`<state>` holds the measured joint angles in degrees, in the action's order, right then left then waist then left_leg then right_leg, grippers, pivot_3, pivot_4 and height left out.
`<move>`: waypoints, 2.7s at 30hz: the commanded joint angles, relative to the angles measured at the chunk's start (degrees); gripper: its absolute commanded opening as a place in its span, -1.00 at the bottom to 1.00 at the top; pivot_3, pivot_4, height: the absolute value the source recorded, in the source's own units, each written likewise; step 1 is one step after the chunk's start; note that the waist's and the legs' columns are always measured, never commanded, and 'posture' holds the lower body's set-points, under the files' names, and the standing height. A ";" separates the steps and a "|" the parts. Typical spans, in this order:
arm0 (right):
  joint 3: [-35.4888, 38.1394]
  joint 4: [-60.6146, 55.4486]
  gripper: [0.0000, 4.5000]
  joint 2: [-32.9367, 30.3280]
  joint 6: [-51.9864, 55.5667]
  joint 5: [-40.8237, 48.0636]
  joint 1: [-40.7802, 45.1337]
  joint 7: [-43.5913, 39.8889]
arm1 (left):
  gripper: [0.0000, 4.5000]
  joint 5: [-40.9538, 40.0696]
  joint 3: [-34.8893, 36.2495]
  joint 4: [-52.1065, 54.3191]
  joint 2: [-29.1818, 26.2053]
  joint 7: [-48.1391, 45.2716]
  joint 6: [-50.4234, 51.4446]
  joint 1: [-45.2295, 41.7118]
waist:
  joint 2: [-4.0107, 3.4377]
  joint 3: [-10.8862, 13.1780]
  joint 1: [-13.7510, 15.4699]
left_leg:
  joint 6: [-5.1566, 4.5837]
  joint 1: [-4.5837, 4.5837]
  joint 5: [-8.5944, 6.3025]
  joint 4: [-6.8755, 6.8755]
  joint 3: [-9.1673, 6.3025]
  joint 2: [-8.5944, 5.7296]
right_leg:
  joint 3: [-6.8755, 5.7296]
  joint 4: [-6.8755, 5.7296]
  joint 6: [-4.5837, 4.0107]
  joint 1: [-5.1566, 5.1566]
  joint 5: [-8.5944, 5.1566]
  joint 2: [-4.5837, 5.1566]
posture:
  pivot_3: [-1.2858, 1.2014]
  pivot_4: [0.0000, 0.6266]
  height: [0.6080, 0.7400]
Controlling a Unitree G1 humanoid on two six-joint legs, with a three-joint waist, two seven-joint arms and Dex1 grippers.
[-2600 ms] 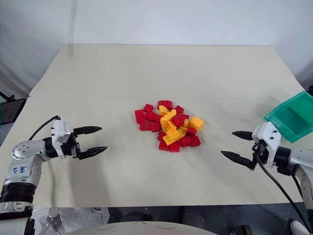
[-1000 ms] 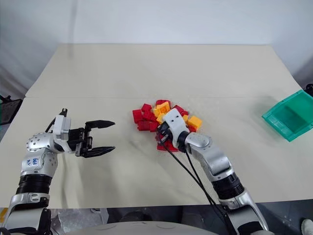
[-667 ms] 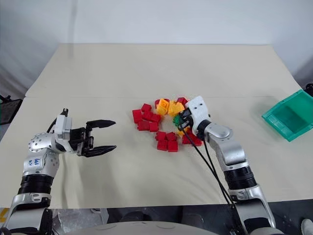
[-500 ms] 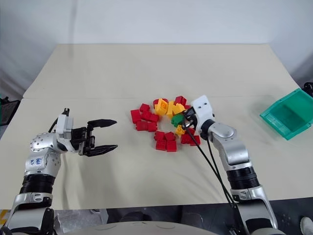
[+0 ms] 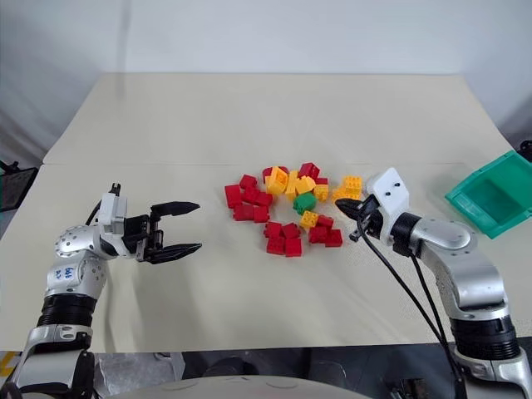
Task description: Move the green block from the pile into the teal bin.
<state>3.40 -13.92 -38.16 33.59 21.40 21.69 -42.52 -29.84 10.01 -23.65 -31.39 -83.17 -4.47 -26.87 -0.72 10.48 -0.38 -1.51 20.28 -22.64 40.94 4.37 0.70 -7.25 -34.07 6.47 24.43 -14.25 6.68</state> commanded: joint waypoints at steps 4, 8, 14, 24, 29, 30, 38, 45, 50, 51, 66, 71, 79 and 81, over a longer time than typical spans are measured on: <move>-7.23 6.52 -0.98 9.09 -3.02 -3.18 10.95 2.33 | 1.00 -0.39 -0.06 2.42 1.28 1.10 -0.33 -0.57 | 0.00 0.00 -0.52 | 0.00 -0.09 0.01 0.06 0.02 0.06 | 0.17 -0.12 -0.05 0.03 0.08 -0.02 | 0.03 -0.52 1.00; -10.38 15.25 -0.98 14.17 -5.28 -5.63 16.84 2.81 | 1.00 -0.49 0.09 3.49 1.18 1.56 -0.21 -0.02 | 0.00 0.00 -0.73 | 0.00 -0.02 0.00 0.07 0.01 0.08 | 0.18 -0.14 -0.05 0.11 0.08 0.01 | 0.03 -0.52 1.00; -11.97 32.76 -0.98 19.25 -13.68 -10.83 23.18 3.78 | 1.00 -0.56 0.61 4.38 0.72 2.18 -0.36 0.54 | 0.00 0.00 -1.12 | -0.03 0.05 0.00 0.07 0.06 0.05 | 0.14 -0.09 -0.01 0.12 0.11 0.02 | 0.03 -0.52 1.00; -4.75 31.31 -0.98 15.26 -17.46 -12.93 21.46 10.96 | 1.00 -0.43 0.78 4.73 0.84 2.78 -0.72 0.75 | -0.01 0.01 -1.24 | -0.02 0.08 0.00 0.06 0.07 0.18 | 0.13 -0.07 -0.01 0.13 0.11 0.06 | 0.03 -0.52 1.00; -0.85 12.93 -0.91 9.02 -6.92 -5.48 13.52 4.56 | 1.00 -0.40 0.25 4.12 1.08 2.19 -0.41 0.42 | -0.03 0.02 -1.20 | -0.02 0.08 0.00 0.03 0.02 0.19 | 0.15 -0.04 0.00 0.17 0.11 0.00 | 0.03 -0.52 1.00; 1.26 8.12 -0.83 5.21 -2.45 -1.78 10.38 1.06 | 1.00 -0.36 0.05 3.71 1.17 1.86 -0.39 0.15 | -0.03 0.02 -1.02 | -0.02 0.08 0.00 0.04 0.02 0.18 | 0.16 -0.04 0.00 0.17 0.11 0.00 | 0.03 -0.52 1.00; 18.28 -2.72 0.29 -13.55 6.82 10.68 -6.23 -12.14 | 1.00 0.00 -0.26 0.25 0.70 -0.45 -0.98 -1.61 | -0.03 0.03 0.56 | -0.18 0.08 -0.09 0.14 0.13 0.03 | 0.31 0.12 0.18 0.09 0.23 0.02 | 0.03 -0.52 1.00; 30.50 -4.05 0.99 -22.28 6.98 11.05 -19.21 -19.01 | 1.00 -0.01 0.19 -1.48 -0.16 -1.73 -1.52 -2.55 | -0.03 0.03 0.88 | -0.19 0.02 -0.09 0.12 0.24 0.00 | 0.42 0.10 0.18 0.10 0.23 0.01 | 0.03 -0.52 1.00; 30.64 -6.03 0.99 -23.68 7.55 11.92 -20.34 -18.87 | 1.00 0.16 0.35 -2.19 -0.32 -2.02 -1.73 -2.90 | -0.01 0.03 0.97 | -0.20 -0.07 -0.10 0.15 0.30 0.05 | 0.54 0.08 0.19 0.09 0.28 -0.01 | 0.03 -0.52 1.00; 28.62 -7.16 0.99 -23.29 7.86 12.30 -18.42 -17.45 | 1.00 0.21 0.35 -2.37 -0.32 -2.00 -1.80 -3.01 | -0.01 0.03 1.02 | -0.19 -0.07 -0.10 0.15 0.31 0.09 | 0.57 0.07 0.19 0.10 0.28 -0.01 | 0.03 -0.52 1.00; -13.14 8.22 0.99 -2.41 17.14 0.84 22.47 -0.94 | 1.00 0.31 0.14 0.18 1.64 -0.20 -2.91 -2.13 | 0.00 0.02 0.26 | -0.26 0.15 -0.11 0.25 0.81 -0.01 | 0.56 0.11 0.19 0.34 0.44 0.01 | 0.03 -0.52 1.00; -17.01 15.49 0.99 3.84 19.71 -2.12 26.14 1.05 | 1.00 -0.06 0.40 2.97 2.06 1.10 -2.76 0.16 | 0.00 0.02 -0.03 | -0.25 0.19 -0.10 0.20 0.88 0.02 | 0.45 0.14 0.18 0.37 0.43 -0.01 | 0.03 -0.52 1.00; -18.69 20.22 0.99 8.90 19.96 -6.03 26.07 3.57 | 1.00 -0.41 0.66 5.25 1.79 1.92 -2.39 2.00 | 0.07 -0.03 0.05 | -0.25 0.12 -0.10 0.26 0.87 0.11 | 0.46 0.10 0.18 0.26 0.43 0.00 | 0.03 -0.52 1.00; -18.90 21.06 0.99 10.24 21.45 -6.26 26.40 3.89 | 1.00 -0.23 0.66 4.97 1.67 1.95 -2.50 1.72 | 0.06 -0.03 -0.08 | -0.24 0.06 -0.10 0.25 0.88 0.13 | 0.48 0.08 0.18 0.22 0.43 0.00 | 0.03 -0.52 1.00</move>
<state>-14.69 5.56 -28.57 52.84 15.63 48.69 -38.89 -29.05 10.06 -20.61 -29.15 -81.37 -6.73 -25.31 -0.65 10.45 -0.45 -1.75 20.32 -22.74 41.19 5.26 0.82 -6.77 -34.00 6.65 24.65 -13.82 6.67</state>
